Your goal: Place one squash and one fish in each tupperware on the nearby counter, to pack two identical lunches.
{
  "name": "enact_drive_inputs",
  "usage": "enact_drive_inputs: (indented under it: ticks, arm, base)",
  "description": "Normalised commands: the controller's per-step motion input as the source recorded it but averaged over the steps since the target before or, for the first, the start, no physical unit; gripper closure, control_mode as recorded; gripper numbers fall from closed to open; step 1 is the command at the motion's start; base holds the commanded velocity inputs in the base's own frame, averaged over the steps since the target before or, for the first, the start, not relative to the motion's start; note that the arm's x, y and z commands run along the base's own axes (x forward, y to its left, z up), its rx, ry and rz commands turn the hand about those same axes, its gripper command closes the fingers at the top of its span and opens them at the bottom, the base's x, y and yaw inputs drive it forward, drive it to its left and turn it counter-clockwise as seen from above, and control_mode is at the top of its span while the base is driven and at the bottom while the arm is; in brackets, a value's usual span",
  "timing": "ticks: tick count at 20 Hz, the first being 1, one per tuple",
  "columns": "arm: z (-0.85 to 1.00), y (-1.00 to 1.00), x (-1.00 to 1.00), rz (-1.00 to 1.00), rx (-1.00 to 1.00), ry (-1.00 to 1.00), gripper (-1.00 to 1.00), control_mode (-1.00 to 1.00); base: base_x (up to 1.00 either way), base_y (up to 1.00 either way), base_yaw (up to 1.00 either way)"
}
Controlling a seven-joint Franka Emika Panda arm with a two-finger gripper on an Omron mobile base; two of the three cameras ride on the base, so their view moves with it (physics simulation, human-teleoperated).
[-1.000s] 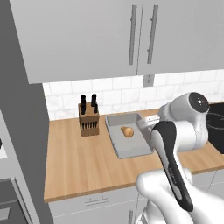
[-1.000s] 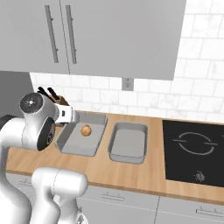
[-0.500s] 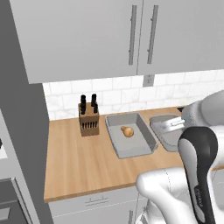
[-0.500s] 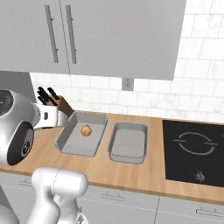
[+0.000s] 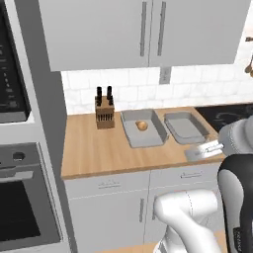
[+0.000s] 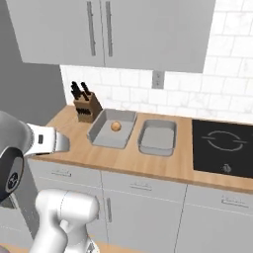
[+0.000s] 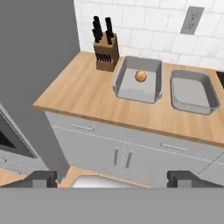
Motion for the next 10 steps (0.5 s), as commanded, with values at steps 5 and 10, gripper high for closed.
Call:
enact_drive_inputs:
  ticks: [5, 10]
  arm:
    - [0.00, 0.00, 0.00, 0.00, 0.00, 0.00, -1.00, 1.00]
    - [0.00, 0.00, 0.00, 0.00, 0.00, 0.00, -1.00, 1.00]
  base:
    - [-0.80, 0.97, 0.53]
    - [-0.28, 1.00, 0.57]
